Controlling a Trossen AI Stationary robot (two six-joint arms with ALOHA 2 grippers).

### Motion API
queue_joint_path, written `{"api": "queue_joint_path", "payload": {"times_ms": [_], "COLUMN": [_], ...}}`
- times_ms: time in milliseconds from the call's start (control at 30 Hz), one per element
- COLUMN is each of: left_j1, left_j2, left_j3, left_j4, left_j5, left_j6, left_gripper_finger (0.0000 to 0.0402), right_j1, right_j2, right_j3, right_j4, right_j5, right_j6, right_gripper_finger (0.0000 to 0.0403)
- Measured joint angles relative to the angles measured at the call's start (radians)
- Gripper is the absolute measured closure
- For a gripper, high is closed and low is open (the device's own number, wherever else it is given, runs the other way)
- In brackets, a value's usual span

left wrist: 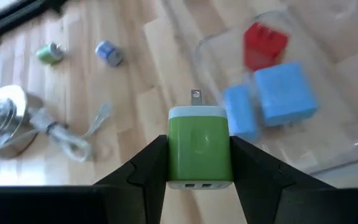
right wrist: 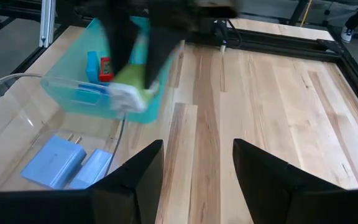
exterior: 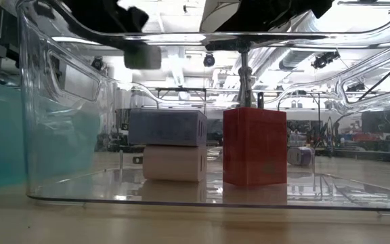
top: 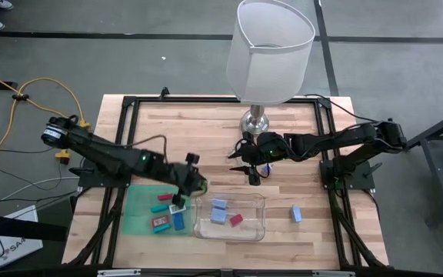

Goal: Pick & Place Office items
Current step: Put the left green charger adapter into the transparent bin

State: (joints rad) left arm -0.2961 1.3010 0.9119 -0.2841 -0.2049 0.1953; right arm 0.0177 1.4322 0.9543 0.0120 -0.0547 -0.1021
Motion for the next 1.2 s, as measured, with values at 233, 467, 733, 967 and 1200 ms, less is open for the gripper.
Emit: {"api": "queue_joint_path", "payload": {"times_ms": [233, 467, 733, 967, 1200], "left_j1": [-0.113, -0.123, -0.1, -0.058, -0.044], "left_j2": [0.088, 0.188, 0.332, 0.449, 0.533], "left_j3": [0.005, 0.133, 0.246, 0.292, 0.34], "left_j4": [0.137, 0.108, 0.069, 0.118, 0.16], "left_j5": [-0.021, -0.011, 0.004, 0.016, 0.045], "left_j6": [-0.071, -0.053, -0.039, -0.054, -0.053], "left_gripper_finger": [0.0254, 0.0254, 0.0254, 0.0254, 0.0254], "right_j1": [0.0, 0.0, 0.0, 0.0, 0.0], "right_j2": [0.0, 0.0, 0.0, 0.0, 0.0], "right_j3": [0.0, 0.0, 0.0, 0.0, 0.0], "right_j4": [0.002, 0.002, 0.003, 0.002, 0.003], "right_j5": [0.0, 0.0, 0.0, 0.0, 0.001], "right_j6": [0.0, 0.0, 0.0, 0.0, 0.0], "right_gripper_finger": [0.0223, 0.0223, 0.0223, 0.0223, 0.0223]}}
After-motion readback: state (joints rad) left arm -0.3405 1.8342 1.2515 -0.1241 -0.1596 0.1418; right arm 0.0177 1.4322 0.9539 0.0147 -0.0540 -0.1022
